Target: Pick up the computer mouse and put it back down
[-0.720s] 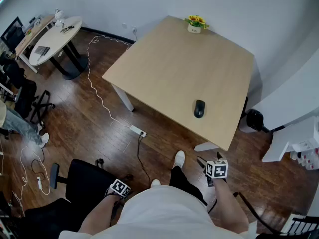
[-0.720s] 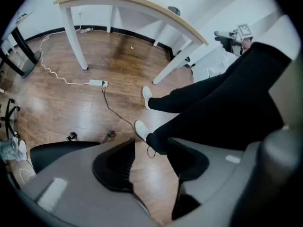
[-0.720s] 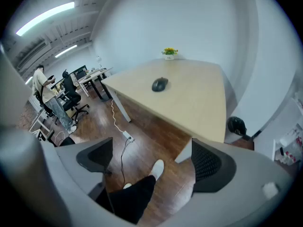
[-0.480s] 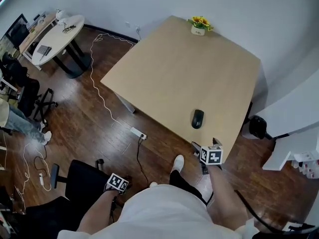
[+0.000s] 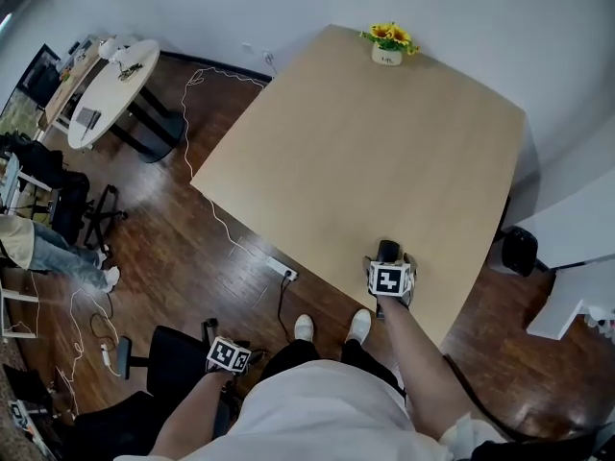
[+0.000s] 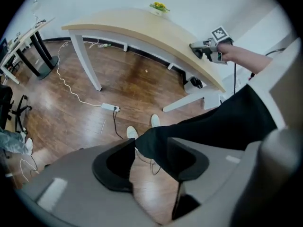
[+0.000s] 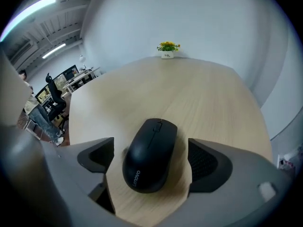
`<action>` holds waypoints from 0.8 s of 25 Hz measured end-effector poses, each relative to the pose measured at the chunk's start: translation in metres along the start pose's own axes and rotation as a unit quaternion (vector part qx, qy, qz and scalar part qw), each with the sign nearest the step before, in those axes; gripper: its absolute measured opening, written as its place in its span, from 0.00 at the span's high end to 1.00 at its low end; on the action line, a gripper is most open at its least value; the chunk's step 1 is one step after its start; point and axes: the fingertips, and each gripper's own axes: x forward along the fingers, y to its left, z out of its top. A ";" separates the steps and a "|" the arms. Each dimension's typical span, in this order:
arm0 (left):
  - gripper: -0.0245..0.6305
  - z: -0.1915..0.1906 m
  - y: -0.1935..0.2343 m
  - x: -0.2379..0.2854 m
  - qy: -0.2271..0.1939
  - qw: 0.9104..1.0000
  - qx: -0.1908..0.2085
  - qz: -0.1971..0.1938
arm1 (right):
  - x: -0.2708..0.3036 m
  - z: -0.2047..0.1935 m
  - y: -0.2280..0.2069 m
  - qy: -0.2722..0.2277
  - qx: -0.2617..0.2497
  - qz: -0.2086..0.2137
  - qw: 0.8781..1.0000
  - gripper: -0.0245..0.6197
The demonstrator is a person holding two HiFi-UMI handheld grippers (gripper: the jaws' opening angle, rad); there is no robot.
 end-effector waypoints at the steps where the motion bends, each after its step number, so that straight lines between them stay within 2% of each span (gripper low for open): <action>1: 0.67 -0.003 0.002 -0.001 0.011 1.000 0.009 -0.005 | 0.001 -0.002 -0.003 0.004 0.001 -0.013 1.000 0.24; 4: 0.67 0.007 0.006 -0.004 0.016 0.999 0.042 -0.016 | 0.007 -0.003 -0.009 -0.004 -0.004 -0.035 0.999 0.31; 6: 0.67 0.022 0.009 -0.008 0.003 0.998 0.057 -0.021 | 0.005 -0.003 -0.010 -0.004 -0.004 -0.031 0.999 0.34; 8: 0.67 0.032 0.012 -0.011 -0.011 0.997 0.067 -0.024 | 0.002 -0.004 -0.012 0.005 -0.003 -0.021 1.000 0.47; 11: 0.67 0.044 0.015 -0.016 -0.029 0.996 0.075 -0.028 | -0.005 -0.011 -0.018 0.009 -0.005 -0.012 1.000 0.48; 14: 0.67 0.071 0.011 -0.028 -0.065 0.993 0.086 -0.037 | -0.031 -0.006 -0.015 -0.009 -0.021 0.003 1.000 0.49; 20: 0.67 0.132 -0.016 -0.056 -0.148 0.979 0.124 -0.068 | -0.150 0.013 0.007 -0.055 -0.053 0.049 0.996 0.49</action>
